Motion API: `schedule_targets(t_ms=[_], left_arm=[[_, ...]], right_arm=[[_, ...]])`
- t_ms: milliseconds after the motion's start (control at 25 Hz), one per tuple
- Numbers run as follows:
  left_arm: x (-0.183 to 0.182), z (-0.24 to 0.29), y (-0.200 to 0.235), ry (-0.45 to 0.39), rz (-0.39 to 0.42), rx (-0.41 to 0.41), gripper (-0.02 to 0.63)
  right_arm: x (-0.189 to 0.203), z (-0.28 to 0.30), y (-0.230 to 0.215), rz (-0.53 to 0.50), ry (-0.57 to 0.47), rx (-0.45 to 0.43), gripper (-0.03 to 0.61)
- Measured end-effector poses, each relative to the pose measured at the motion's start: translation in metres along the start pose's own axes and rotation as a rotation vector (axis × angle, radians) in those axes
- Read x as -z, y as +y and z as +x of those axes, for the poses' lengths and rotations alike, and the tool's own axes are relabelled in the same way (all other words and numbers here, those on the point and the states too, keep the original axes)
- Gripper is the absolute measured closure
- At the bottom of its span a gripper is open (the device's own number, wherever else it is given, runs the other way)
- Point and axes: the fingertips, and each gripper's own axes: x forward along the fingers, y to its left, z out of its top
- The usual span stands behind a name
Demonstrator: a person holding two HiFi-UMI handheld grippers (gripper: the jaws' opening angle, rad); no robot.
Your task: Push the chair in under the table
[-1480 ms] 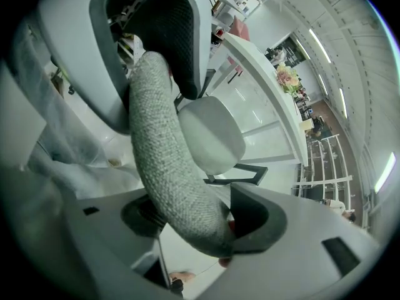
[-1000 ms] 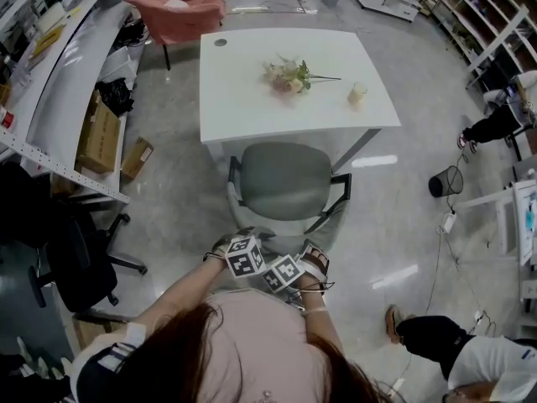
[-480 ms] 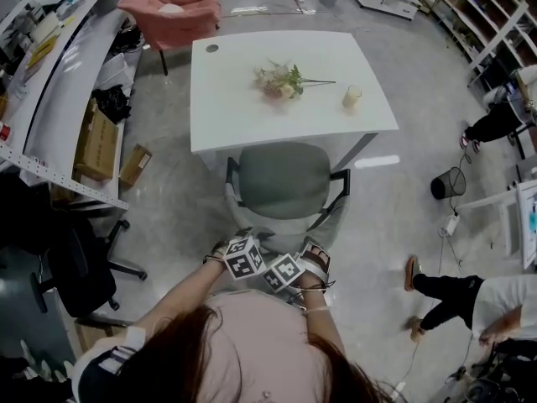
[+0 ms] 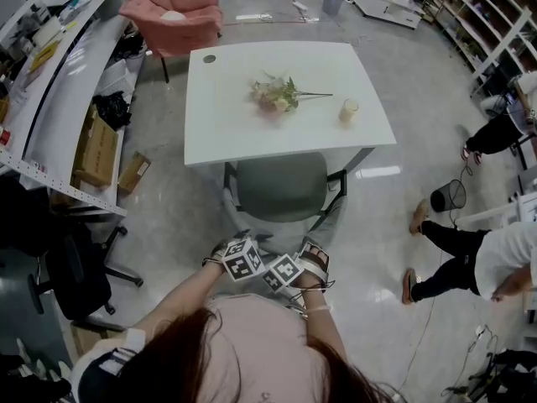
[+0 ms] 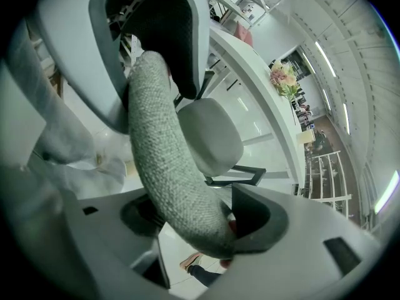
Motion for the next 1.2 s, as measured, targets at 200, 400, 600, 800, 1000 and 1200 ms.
schedule_targets(t_ms=[200, 400, 600, 800, 1000, 1200], left_arm=[[-0.011, 0.007, 0.013, -0.006, -0.012, -0.021, 0.385], [-0.019, 0.009, 0.025, -0.011, -0.021, -0.032, 0.385], [-0.024, 0.013, 0.032, -0.025, -0.022, -0.050, 0.385], [-0.027, 0.017, 0.042, -0.016, -0.023, -0.041, 0.387], [-0.025, 0.015, 0.051, -0.023, -0.017, -0.046, 0.387], [-0.031, 0.019, 0.061, -0.025, -0.010, -0.047, 0.390]], right_arm=[[0.000, 0.009, -0.016, -0.018, -0.010, 0.004, 0.285], [-0.004, 0.014, -0.031, -0.031, -0.017, 0.009, 0.284], [-0.005, 0.021, -0.038, -0.039, -0.010, 0.003, 0.282], [-0.007, 0.029, -0.046, -0.029, 0.015, -0.020, 0.278], [-0.012, 0.033, -0.049, -0.050, 0.033, -0.024, 0.278], [-0.015, 0.039, -0.061, -0.051, 0.029, -0.020, 0.278]])
